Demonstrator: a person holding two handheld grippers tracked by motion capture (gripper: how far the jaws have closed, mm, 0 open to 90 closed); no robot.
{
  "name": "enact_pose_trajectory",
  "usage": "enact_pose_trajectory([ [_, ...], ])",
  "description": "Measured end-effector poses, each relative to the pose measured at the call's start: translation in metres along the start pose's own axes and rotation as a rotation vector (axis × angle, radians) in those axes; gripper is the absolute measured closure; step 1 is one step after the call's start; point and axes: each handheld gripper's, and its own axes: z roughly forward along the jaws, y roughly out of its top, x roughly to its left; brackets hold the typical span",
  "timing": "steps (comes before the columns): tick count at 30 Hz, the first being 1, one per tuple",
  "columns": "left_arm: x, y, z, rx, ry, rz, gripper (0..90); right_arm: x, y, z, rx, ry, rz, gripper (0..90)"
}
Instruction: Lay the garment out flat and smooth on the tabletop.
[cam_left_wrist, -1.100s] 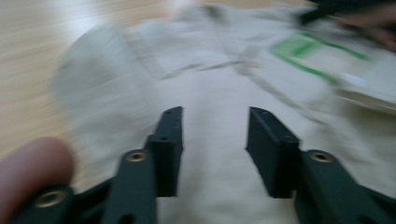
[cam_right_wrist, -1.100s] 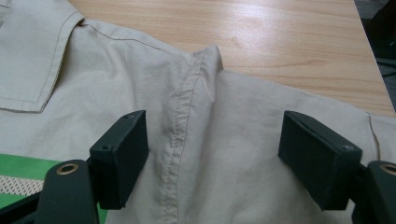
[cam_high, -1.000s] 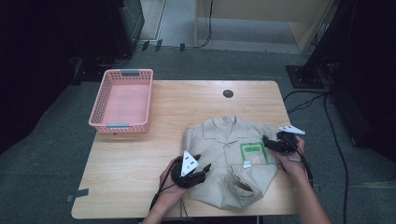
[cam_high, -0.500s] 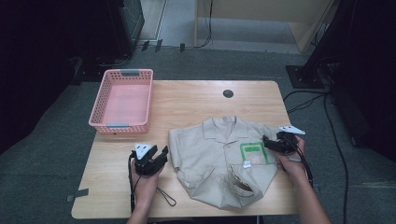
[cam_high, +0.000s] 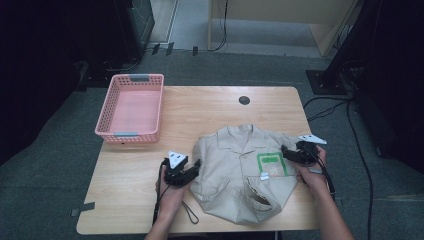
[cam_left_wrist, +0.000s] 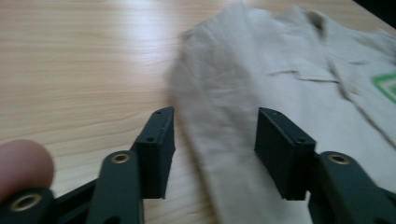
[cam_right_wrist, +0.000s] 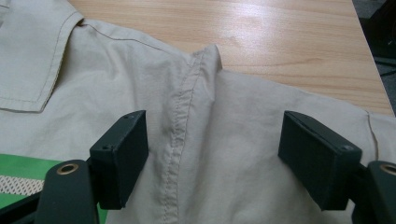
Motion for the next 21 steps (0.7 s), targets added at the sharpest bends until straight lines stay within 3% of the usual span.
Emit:
enact_pose_trajectory([
  [2,-0.011,0.0,0.005,0.02,-0.018,0.052,42.4,0.0,0.0,0.0,0.0,0.0,0.0,24.4],
  [4,-0.02,-0.002,0.01,0.045,0.012,0.11,39.6,0.0,0.0,0.0,0.0,-0.001,0.001,24.4],
  [7,-0.022,-0.002,0.012,0.036,0.072,0.12,39.2,0.0,0.0,0.0,0.0,-0.001,0.002,24.4],
  [8,-0.022,-0.001,0.01,0.018,0.064,0.11,39.2,0.0,0.0,0.0,0.0,-0.001,0.003,24.5],
  [12,-0.011,0.001,-0.005,-0.071,-0.034,0.008,41.6,0.0,0.0,0.0,0.0,0.0,0.002,24.5],
  [13,-0.005,0.002,-0.008,-0.088,-0.023,-0.023,42.7,0.0,0.0,0.0,0.0,0.0,0.002,24.5],
  [14,0.003,0.002,-0.011,-0.107,0.017,-0.068,44.5,0.0,0.0,0.0,0.0,0.0,0.002,24.5],
  [16,0.021,0.003,-0.015,-0.106,0.096,-0.151,48.2,0.0,0.0,0.0,0.0,-0.001,0.001,24.5],
  [17,0.029,0.002,-0.016,-0.105,0.111,-0.19,49.6,0.0,0.0,0.0,0.0,-0.001,0.002,24.5],
  [21,0.046,-0.001,-0.017,-0.087,0.182,-0.22,57.2,0.0,0.0,0.0,0.0,-0.001,0.002,24.5],
])
